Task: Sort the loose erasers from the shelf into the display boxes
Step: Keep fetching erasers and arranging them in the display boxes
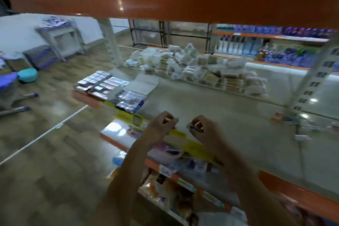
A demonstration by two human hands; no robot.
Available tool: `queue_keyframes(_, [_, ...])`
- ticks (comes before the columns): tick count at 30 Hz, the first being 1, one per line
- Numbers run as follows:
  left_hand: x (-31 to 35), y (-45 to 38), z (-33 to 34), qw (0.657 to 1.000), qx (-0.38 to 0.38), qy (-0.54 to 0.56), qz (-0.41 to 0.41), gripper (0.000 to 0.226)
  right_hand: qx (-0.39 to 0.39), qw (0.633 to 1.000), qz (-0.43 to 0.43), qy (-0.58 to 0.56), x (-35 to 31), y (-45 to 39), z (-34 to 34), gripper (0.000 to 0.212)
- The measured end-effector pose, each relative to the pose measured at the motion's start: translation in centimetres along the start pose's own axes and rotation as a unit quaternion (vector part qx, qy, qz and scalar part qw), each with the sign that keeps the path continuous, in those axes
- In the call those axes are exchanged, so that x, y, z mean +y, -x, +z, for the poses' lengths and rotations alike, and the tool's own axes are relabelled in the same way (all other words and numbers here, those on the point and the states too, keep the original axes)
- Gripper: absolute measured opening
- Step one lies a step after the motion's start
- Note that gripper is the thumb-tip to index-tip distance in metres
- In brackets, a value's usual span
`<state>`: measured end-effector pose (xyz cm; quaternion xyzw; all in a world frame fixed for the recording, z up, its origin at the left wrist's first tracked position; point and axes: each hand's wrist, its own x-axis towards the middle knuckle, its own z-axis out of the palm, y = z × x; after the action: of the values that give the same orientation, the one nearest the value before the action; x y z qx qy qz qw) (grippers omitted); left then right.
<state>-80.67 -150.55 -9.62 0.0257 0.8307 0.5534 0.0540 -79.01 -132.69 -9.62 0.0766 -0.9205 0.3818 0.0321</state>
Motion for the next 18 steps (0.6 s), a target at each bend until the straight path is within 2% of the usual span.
queue_keyframes(5, [-3.1,1.6,-9.7,0.999,-0.012,0.036,-0.009,0.004,-0.014,0.999,-0.043,-0.016,-6.8,-2.5,6.4,0.018])
queue_keyframes(8, [-4.9,2.0,-13.8,0.999,-0.001,0.043,-0.017,0.019,-0.029,0.997,-0.067,0.008,-9.3,-4.1,8.9,0.019])
queue_keyframes(14, [-8.3,0.3,-19.8,0.999,0.039,0.003,-0.001,0.018,0.022,0.991,-0.123,0.038,-12.5,-8.8,12.2,0.009])
queue_keyframes(18, [-9.2,-2.6,-22.7,0.998,0.04,-0.05,0.008,0.024,0.037,0.989,-0.132,0.058,-13.4,-13.1,14.0,0.01])
